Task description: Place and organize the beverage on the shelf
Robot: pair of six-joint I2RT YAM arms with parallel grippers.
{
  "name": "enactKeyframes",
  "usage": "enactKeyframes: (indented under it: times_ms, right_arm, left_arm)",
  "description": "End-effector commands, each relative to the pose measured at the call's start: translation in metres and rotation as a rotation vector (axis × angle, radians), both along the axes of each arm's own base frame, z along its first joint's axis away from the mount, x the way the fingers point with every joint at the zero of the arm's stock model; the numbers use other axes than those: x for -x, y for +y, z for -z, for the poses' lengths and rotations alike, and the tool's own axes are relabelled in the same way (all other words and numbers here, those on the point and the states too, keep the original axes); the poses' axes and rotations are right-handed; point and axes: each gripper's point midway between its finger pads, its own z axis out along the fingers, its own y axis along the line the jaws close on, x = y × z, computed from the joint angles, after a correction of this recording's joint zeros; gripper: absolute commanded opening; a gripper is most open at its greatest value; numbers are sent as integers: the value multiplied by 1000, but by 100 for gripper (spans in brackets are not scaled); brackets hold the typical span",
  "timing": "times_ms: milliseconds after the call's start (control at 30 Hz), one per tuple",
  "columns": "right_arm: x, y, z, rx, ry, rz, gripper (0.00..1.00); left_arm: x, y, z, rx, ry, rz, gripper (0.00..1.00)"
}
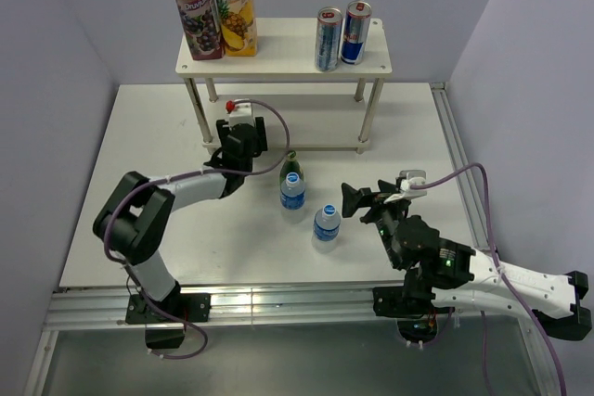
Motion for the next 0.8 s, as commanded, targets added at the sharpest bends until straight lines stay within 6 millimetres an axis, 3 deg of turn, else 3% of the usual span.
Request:
enactKeyframes:
  times_ms: [0,233,433,500,533,633,667,767]
  right_arm:
    - [0,5,-3,-27,-4,-11,100]
    - [0,8,-2,-20,-3,-16,100]
    - [-1,10,-2,-12,-3,-16,100]
    - [-1,10,-1,-11,-2,-16,100]
    - [-1,10,-1,-12,-1,-19,100]
    - [-1,9,-1,-11,-1,-18,100]
    - [0,10,-1,-14,-2,-19,100]
    - [-1,9,-1,-15,-2,-16,100]
  left_arm:
    - [-41,-4,-70,131,-210,5,0]
    - [-71,11,-61,128,-205,-29,0]
    - [-85,23,-48,140,-169,-63,0]
    - [-86,20,-46,140,-161,-47,7]
    - [-87,22,-44,138,-156,-52,12]
    - [-87,20,-40,140,-141,-51,56]
    - [-86,21,-43,146,-145,-50,96]
    - [-81,20,-46,158,-143,-40,99]
